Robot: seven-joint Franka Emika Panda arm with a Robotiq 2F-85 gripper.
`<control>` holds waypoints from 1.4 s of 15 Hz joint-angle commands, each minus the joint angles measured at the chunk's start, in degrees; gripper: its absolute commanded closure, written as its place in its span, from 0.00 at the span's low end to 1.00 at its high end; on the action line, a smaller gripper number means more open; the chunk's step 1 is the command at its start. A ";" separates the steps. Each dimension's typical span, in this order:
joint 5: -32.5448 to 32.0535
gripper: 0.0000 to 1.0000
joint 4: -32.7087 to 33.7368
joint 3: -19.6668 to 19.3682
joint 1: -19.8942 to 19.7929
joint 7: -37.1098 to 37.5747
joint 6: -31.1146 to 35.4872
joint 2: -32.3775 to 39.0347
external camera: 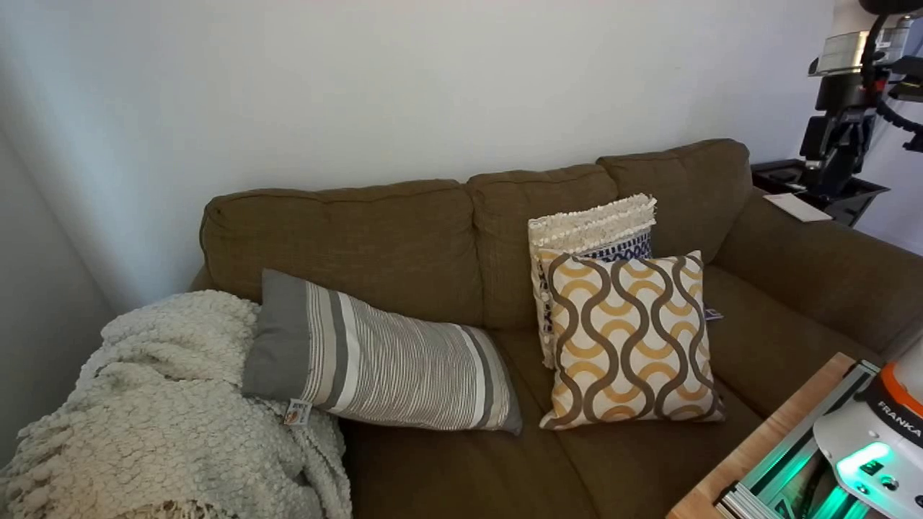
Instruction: Put the remote on the head rest of the couch
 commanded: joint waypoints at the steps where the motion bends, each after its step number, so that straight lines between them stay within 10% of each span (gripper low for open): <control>1: -0.06 0.00 0.07 -0.16 0.22 0.11 -0.09 0.00; 11: -11.31 0.00 10.04 -8.85 -3.87 -9.01 20.82 19.81; 19: -9.12 0.00 19.55 -8.38 -6.61 -2.15 25.23 46.79; 21: -10.19 0.00 15.99 -7.31 -6.39 -3.30 27.04 42.83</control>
